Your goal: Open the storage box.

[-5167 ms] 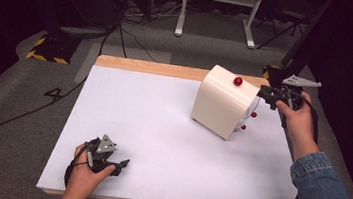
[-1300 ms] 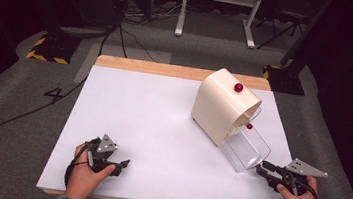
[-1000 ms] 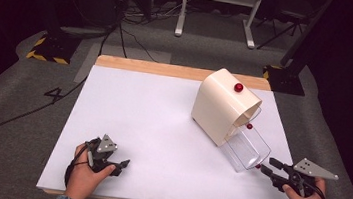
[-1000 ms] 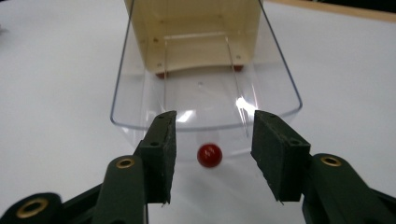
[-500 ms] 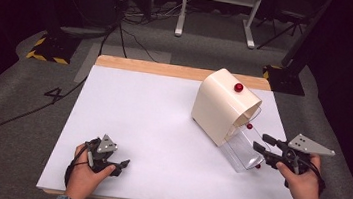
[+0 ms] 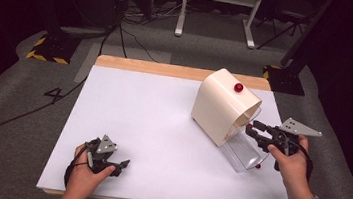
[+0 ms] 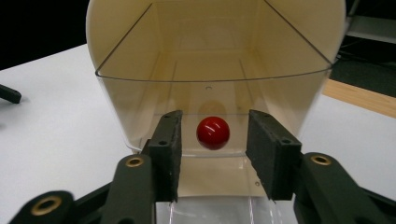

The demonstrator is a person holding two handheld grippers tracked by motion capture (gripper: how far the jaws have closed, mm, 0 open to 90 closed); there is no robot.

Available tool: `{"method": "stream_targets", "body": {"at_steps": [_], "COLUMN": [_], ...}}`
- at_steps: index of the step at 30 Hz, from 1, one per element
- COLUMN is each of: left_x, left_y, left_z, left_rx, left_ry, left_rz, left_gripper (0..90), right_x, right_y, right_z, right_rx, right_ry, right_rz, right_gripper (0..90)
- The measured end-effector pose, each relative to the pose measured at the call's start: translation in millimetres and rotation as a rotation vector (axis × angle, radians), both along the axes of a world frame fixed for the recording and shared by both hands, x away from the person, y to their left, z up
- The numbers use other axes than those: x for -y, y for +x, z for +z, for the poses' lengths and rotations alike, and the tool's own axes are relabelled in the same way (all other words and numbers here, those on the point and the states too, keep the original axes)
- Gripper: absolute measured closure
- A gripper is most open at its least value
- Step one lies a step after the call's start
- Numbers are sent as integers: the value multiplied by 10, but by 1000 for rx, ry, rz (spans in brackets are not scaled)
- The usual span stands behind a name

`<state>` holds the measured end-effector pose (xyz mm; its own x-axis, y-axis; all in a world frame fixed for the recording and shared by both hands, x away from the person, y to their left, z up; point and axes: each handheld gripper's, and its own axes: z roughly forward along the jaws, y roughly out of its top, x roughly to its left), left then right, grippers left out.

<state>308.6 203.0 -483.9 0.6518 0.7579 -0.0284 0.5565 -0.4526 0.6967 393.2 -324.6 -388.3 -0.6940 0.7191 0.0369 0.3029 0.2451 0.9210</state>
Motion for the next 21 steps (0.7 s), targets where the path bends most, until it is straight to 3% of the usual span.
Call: {"method": "stream_targets", "body": {"at_steps": [6, 10, 21], "left_x": [-1, -1, -3], "left_y": [-5, -6, 3], "left_z": [1, 1, 3], "left_rx": [5, 5, -3], "left_ry": [7, 8, 2], "left_rz": [0, 0, -1], "left_gripper": [230, 230, 229], "right_x": [-4, -24, -22], "right_y": [54, 46, -37], "right_z": [-32, -45, -100], "right_rx": [24, 30, 96], "right_ry": [0, -7, 31], "right_rz": [2, 4, -8], "right_gripper": [624, 740, 745]}}
